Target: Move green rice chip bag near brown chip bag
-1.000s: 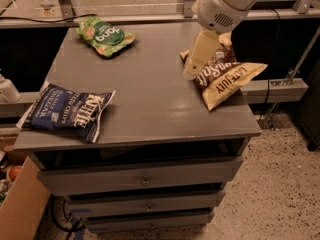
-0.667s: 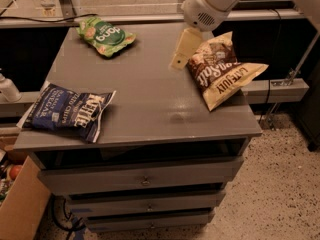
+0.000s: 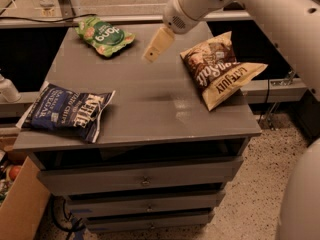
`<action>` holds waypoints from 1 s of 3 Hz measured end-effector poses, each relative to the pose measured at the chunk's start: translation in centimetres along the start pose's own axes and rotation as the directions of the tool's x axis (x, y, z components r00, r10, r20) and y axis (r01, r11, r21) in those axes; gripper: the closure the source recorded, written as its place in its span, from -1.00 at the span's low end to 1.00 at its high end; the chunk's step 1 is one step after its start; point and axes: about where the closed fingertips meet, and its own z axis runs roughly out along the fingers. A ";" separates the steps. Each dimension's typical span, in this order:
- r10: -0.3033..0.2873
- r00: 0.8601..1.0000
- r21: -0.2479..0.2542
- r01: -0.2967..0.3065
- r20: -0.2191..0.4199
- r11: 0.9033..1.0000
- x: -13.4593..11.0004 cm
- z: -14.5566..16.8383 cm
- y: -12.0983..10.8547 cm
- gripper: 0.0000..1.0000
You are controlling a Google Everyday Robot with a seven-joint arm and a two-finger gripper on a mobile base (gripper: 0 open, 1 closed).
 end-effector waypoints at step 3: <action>0.080 0.983 0.127 -0.101 0.166 0.987 -5.0 6.3 -3.1 -1.00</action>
Offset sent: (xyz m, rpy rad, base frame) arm 0.0908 0.0890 -0.0060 0.2201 -0.1730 -0.1812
